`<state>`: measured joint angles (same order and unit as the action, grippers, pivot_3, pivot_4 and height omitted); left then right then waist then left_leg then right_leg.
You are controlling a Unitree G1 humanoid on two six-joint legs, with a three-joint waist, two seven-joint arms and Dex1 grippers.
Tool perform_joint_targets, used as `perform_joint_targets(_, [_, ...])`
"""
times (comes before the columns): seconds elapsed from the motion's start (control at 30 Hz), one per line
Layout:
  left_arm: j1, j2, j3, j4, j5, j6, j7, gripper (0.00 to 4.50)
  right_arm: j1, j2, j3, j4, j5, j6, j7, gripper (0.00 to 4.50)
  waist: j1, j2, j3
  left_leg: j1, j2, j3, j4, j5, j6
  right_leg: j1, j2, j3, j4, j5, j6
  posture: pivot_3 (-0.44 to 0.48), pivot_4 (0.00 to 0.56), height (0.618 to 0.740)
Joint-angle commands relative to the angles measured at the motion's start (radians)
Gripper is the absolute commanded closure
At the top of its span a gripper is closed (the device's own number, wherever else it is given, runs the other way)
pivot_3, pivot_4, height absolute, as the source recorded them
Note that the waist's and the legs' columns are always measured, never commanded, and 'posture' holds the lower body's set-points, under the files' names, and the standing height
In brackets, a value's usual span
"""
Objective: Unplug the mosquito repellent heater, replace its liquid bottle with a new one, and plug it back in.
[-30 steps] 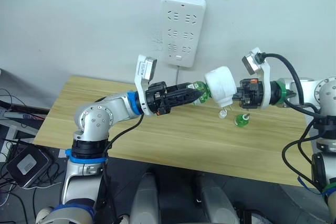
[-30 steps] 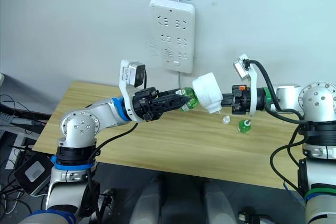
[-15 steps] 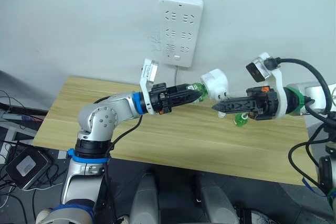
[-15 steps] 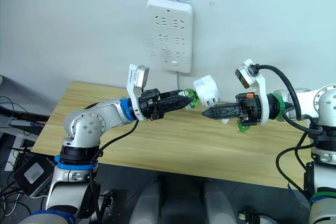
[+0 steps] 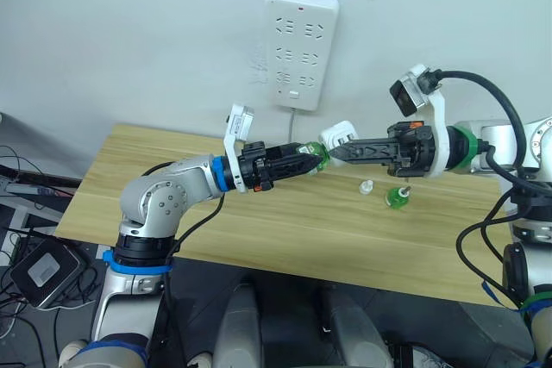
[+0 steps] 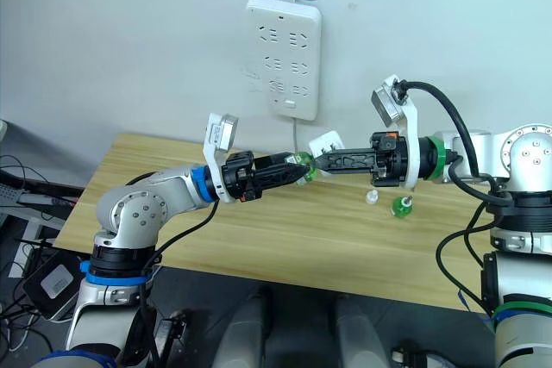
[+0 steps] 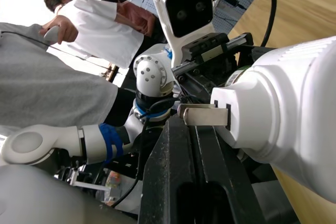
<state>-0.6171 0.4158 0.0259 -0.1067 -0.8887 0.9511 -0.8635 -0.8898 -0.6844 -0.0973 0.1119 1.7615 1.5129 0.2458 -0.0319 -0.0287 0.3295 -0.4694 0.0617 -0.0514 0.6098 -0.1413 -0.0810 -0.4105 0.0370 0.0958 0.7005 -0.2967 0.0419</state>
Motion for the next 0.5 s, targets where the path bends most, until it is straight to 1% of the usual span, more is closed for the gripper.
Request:
perform_joint_targets(0.03, [0.012, -0.01, -0.068, -0.084, -0.027, 0.023, -0.054, 2.28, -0.044, 0.008, -0.04, 0.015, 0.032, -0.117, -0.061, 4.45, 0.0, 0.0, 0.0, 0.0, 0.0, 0.0, 0.0, 0.0, 0.0, 0.0, 0.0, 0.0, 0.0, 0.0, 0.0, -0.006, 0.295, 0.74])
perform_joint_targets(0.5, [0.014, -0.01, -0.079, -0.085, -0.019, 0.021, -0.069, 2.28, -0.06, 0.021, -0.035, 0.032, 0.104, -0.172, -0.174, 4.45, -0.001, 0.0, 0.0, 0.0, 0.0, 0.0, 0.0, 0.0, 0.0, 0.0, 0.0, 0.0, 0.0, 0.0, 0.0, -0.011, 0.302, 0.74])
